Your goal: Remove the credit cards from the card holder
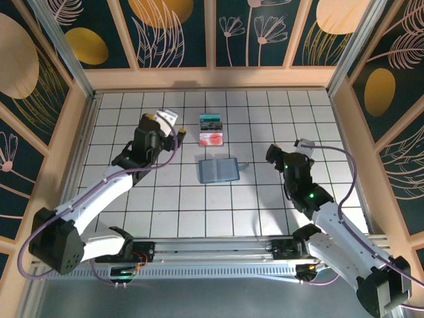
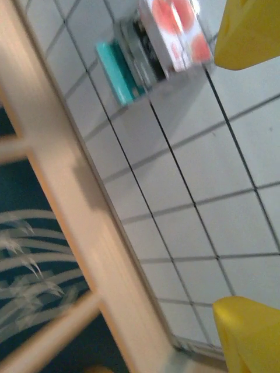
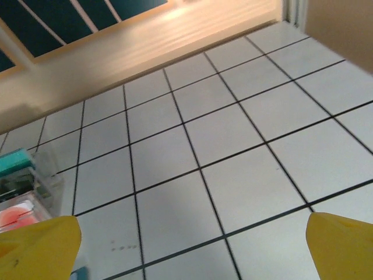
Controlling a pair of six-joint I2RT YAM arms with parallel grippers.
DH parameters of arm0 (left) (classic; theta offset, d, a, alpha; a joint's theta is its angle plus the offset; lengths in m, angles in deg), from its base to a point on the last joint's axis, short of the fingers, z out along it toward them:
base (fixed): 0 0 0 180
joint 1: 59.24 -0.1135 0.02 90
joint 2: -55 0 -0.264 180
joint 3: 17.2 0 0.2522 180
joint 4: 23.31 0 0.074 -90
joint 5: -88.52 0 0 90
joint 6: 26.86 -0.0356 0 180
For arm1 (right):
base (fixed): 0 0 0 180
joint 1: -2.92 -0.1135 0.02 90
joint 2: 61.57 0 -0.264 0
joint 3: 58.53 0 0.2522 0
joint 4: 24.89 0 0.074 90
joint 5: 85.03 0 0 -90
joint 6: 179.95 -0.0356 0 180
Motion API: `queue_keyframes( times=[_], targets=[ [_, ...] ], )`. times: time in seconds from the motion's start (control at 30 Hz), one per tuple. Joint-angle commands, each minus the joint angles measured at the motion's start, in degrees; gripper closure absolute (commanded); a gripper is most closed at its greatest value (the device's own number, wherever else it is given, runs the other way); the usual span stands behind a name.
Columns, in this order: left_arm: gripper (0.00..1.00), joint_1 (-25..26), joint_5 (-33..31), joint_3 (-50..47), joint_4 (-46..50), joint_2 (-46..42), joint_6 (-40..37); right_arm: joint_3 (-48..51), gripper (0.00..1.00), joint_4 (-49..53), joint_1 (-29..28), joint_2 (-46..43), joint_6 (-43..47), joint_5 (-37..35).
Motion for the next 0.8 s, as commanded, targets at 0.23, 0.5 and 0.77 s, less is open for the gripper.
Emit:
queue_keyframes(
  times=[0.23,0.5,0.77],
  targets=[
    [0.01,-8.57,-18.34,-18.52,-13.56,-10.89,15.81,10.08,0.01,-22.43,8.84,-1.52,14.01,-3.07],
    [0.01,-16.12,-15.42,-33.12,-41.89,-9.73,11.79,15.71,0.01,-37.03,15.25,0.42,15.98,1.12],
    [0.01,-19.26,-9.79,-36.16,-59.67,3.26,10.07,19.27,0.01,-49.58,16.61,3.52,20.79,2.24]
  ],
)
